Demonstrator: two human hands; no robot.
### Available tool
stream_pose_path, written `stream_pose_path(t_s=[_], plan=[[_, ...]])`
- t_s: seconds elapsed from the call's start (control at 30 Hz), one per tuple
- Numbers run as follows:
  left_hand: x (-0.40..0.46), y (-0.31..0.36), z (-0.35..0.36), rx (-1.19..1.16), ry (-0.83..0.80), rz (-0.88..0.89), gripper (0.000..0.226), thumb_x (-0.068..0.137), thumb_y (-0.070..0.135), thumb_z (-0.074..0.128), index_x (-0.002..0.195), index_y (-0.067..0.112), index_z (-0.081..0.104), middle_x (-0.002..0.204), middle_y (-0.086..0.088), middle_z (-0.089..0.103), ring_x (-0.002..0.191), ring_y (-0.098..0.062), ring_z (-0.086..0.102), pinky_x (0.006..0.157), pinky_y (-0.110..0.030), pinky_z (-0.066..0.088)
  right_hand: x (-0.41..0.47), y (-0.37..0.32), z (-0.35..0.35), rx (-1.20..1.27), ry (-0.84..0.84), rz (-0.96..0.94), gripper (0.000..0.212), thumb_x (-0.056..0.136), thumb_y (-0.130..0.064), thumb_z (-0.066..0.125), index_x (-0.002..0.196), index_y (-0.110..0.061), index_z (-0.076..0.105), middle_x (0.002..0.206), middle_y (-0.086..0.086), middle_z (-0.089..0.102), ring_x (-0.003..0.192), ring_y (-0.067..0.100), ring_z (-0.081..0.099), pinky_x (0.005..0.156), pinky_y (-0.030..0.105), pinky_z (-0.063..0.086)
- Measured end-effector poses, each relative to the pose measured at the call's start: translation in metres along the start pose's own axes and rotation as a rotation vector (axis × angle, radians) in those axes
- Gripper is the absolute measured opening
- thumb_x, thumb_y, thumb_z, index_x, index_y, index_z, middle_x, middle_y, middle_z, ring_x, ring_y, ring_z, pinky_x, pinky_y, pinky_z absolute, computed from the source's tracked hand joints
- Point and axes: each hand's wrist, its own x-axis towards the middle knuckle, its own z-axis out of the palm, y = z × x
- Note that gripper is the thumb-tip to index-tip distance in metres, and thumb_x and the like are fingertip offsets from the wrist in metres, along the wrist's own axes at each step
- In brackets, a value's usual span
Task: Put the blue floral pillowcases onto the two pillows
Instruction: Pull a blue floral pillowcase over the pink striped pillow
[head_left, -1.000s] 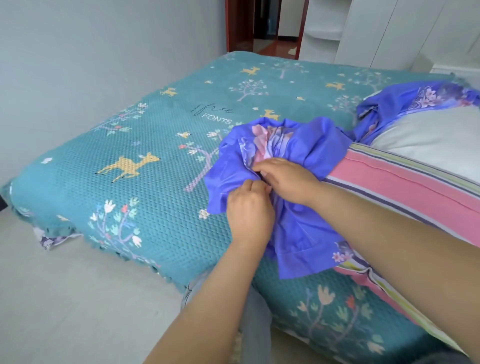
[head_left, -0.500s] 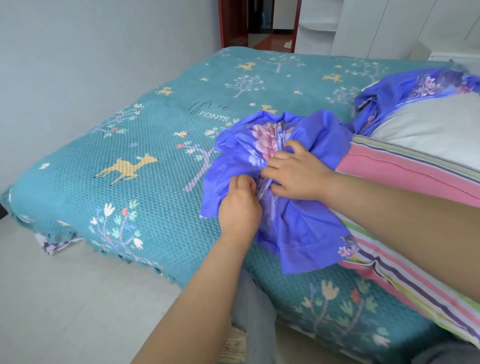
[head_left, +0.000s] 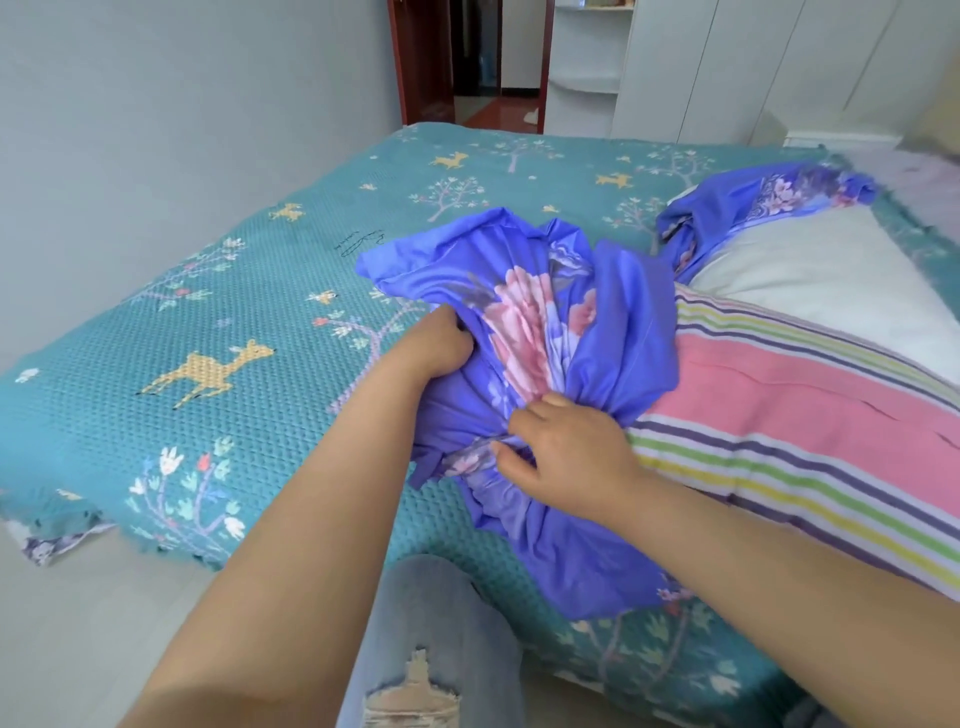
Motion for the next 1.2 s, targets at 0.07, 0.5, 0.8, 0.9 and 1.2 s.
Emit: stream_pose_path(t_s=[0.07,0.5,0.8,0.9,1.2], plan=[[-0.002,-0.001,0.002,-0.191,0.035,-0.028,0.044,0.095,0.02,0.047,0.136,0.007,0.04,0.137,-0.013,0.049,0.126,-0.025,0.046,0.096,-0.026,0.034,0.004,0.001,-0.007,0.051,-0.069,-0.006,0.035,0.081,-0.044,0.043,0.065,-0.017,0.059,0.062,0.0,0.059,0.069,0.023,0.062,0.047,0.029,0.044],[-0.033,-0.004,0.036,-0.155,0.222,0.125,0.068,0.093,0.029,0.051,0.149,0.021,0.013,0.119,-0.027,0.058,0.103,-0.04,0.059,0.079,-0.039,0.044,0.152,0.035,-0.052,0.044,-0.3,0.216,0.085,0.081,-0.068,0.05,0.149,-0.025,0.021,0.156,0.004,0.018,0.141,0.029,0.021,0.112,0.046,0.025],[-0.054,-0.009,0.036,-0.44,0.28,0.187,0.086,0.084,0.035,0.066,0.149,0.036,0.01,0.144,0.003,0.044,0.125,-0.024,0.05,0.099,-0.035,0.043,0.15,0.1,-0.051,0.089,-0.196,0.752,0.03,0.091,-0.01,0.045,0.118,-0.001,0.054,0.125,0.02,0.055,0.114,0.038,0.055,0.087,0.038,0.045],[-0.051,-0.002,0.032,-0.604,0.16,0.172,0.103,0.066,0.043,0.074,0.15,0.024,0.017,0.137,0.011,0.045,0.125,-0.014,0.05,0.107,-0.032,0.038,0.142,0.121,-0.051,0.094,-0.262,0.838,0.033,0.089,-0.011,0.045,0.117,0.004,0.054,0.126,0.022,0.053,0.113,0.037,0.054,0.088,0.039,0.045],[-0.058,0.004,0.03,-0.646,0.013,0.294,0.078,0.075,0.01,0.076,0.14,0.013,0.034,0.119,0.005,0.062,0.101,-0.001,0.061,0.096,-0.025,0.047,0.18,0.073,-0.064,0.414,-0.346,0.297,0.039,0.095,-0.036,0.05,0.128,-0.017,0.054,0.133,0.008,0.054,0.122,0.025,0.05,0.097,0.027,0.037]])
